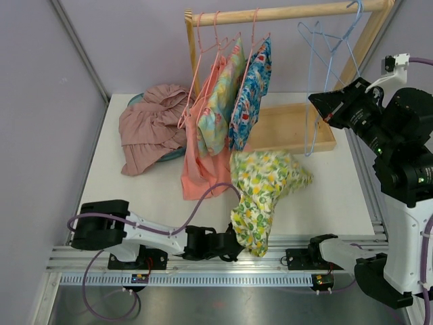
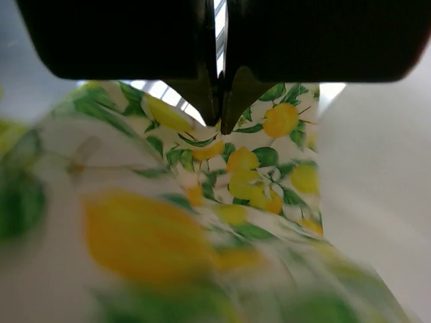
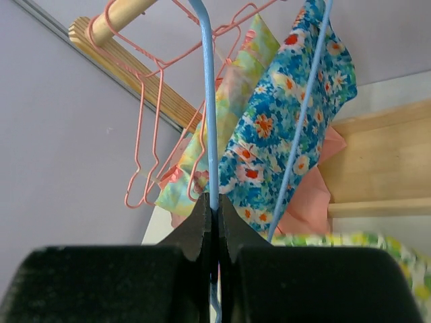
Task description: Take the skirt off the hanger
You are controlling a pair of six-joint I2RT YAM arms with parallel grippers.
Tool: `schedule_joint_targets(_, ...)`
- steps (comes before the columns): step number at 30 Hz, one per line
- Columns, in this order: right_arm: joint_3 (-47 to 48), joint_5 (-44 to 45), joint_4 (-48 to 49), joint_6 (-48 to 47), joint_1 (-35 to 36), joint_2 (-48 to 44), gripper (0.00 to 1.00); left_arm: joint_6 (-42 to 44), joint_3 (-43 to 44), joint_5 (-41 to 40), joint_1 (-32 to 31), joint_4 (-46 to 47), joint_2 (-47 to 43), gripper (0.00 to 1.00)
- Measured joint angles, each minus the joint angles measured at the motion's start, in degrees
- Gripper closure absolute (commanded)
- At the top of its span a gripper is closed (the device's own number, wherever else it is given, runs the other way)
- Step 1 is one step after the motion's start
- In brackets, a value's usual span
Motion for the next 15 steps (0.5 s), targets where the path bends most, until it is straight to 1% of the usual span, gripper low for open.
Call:
schedule_joint_targets(2,-0.6,-0.4,2.1,0.1,0.0,0.6,1.00,-1.2,-0.7,0.1,-0.7,-1.2,2.8,1.00)
schedule_joint_targets(5,-2.8,-0.7,5.2,0.5,0.0,1.5,1.00,-1.7,-0.4,0.1,-0.9,-0.8,6.5,1.00)
schedule_joint_targets(9,-3.1,-1.4,7.9,0.7,0.0,5.4,1.00,-1.6,4.0,0.0,-0.9,1.2,11.7,1.00)
schedule_joint_targets(12,0.0,-1.5,8.8,0.7,0.0,11.4,1.00,-1.4,7.4,0.4,-0.9,2.8,15.4,1.00)
schedule_joint_targets(15,5.6,-1.4,9.4,0.7,0.0,18.8,1.00,-1.2,8.3,0.6,-0.9,3.9,16.6,1.00)
